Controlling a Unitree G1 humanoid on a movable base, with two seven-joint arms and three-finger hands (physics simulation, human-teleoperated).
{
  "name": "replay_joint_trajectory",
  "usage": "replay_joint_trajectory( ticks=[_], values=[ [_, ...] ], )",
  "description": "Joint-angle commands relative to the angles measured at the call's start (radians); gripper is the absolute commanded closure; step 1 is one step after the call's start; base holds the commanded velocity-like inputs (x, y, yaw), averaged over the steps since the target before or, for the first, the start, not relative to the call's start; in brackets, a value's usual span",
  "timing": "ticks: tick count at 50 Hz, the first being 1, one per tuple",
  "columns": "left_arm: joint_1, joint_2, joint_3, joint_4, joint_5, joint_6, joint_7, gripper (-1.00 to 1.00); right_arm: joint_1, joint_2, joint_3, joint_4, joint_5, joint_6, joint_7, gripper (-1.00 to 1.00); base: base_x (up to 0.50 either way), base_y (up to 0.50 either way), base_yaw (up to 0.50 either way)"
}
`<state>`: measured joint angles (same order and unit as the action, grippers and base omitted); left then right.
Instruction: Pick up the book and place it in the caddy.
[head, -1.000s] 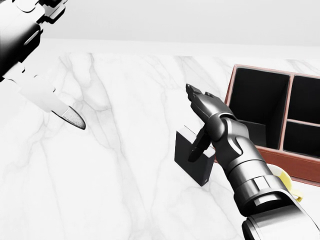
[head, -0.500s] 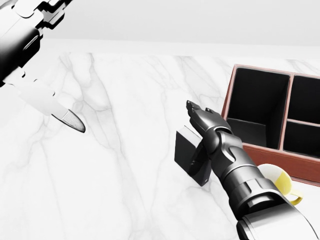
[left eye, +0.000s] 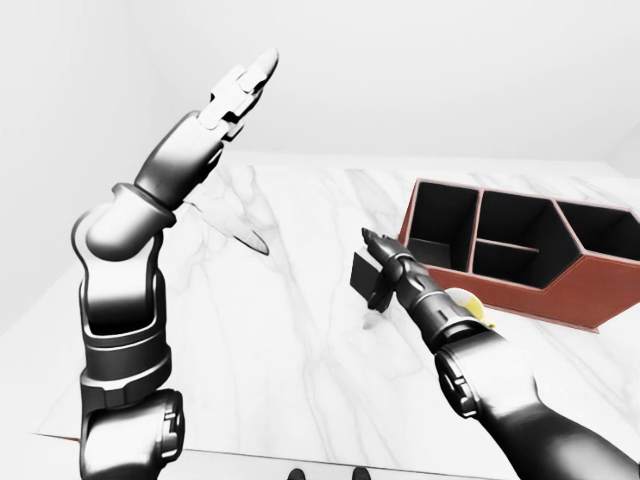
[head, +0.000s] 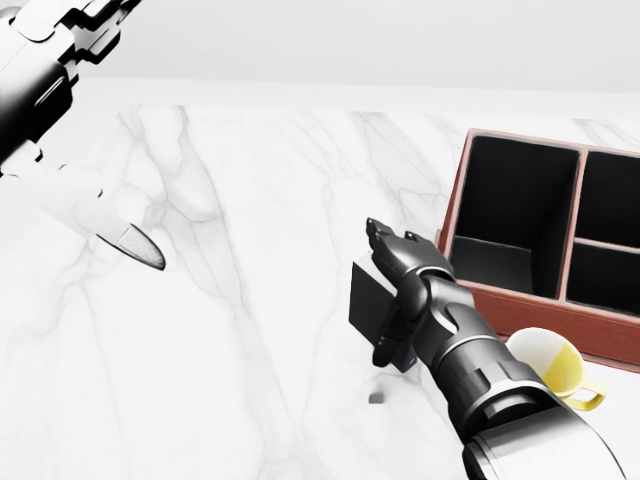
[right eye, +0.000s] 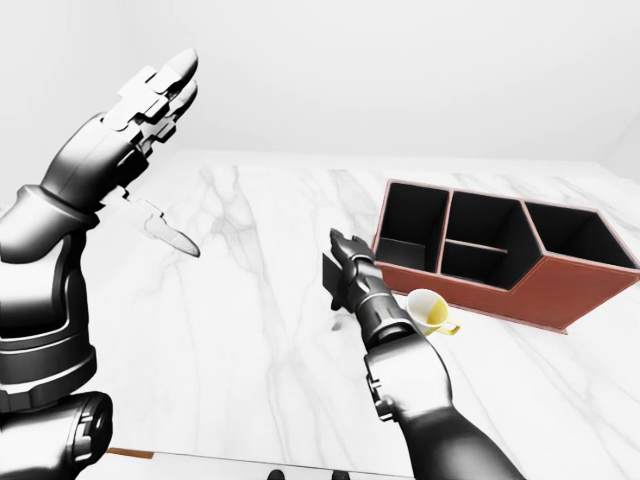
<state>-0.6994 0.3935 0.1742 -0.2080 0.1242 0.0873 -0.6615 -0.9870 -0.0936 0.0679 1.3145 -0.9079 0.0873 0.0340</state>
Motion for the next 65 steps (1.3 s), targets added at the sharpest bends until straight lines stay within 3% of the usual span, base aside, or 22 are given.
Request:
replay_joint_trajectory(
  ticks=[1, 24, 25, 26, 27, 28, 65],
  values=[
    [0.016, 0.010, 0.011, -0.023, -0.015, 0.000, 0.000, -1.00, -0.002, 0.012, 0.000, 0.025, -0.025, 0.000, -0.004, -1.00, 0.00, 0.00, 0.00],
    [0.044, 0.019, 0.020, -0.052, -0.031, 0.000, 0.001, -1.00, -0.008, 0.010, -0.029, 0.048, -0.045, 0.000, 0.018, -1.00, 0.00, 0.00, 0.00],
    [0.045, 0.019, 0.021, -0.052, -0.031, 0.000, 0.001, -1.00, -0.007, 0.010, -0.031, 0.048, -0.044, 0.000, 0.016, -0.80, 0.00, 0.00, 0.00],
    [0.046, 0.019, 0.021, -0.053, -0.031, 0.000, 0.001, -1.00, -0.007, 0.010, -0.031, 0.048, -0.044, 0.000, -0.001, 0.53, 0.00, 0.00, 0.00],
    [0.047, 0.019, 0.021, -0.053, -0.031, 0.000, 0.001, -1.00, -0.008, 0.010, -0.031, 0.048, -0.045, 0.000, -0.017, 0.53, 0.00, 0.00, 0.00],
    [0.049, 0.018, 0.022, -0.053, -0.032, 0.000, 0.001, -1.00, -0.008, 0.011, -0.032, 0.049, -0.046, 0.000, -0.014, 1.00, 0.00, 0.00, 0.00],
    [0.050, 0.020, 0.026, -0.070, -0.046, 0.000, 0.008, -1.00, -0.008, 0.038, -0.002, 0.022, -0.051, 0.000, -0.010, 1.00, 0.00, 0.00, 0.00]
  ],
)
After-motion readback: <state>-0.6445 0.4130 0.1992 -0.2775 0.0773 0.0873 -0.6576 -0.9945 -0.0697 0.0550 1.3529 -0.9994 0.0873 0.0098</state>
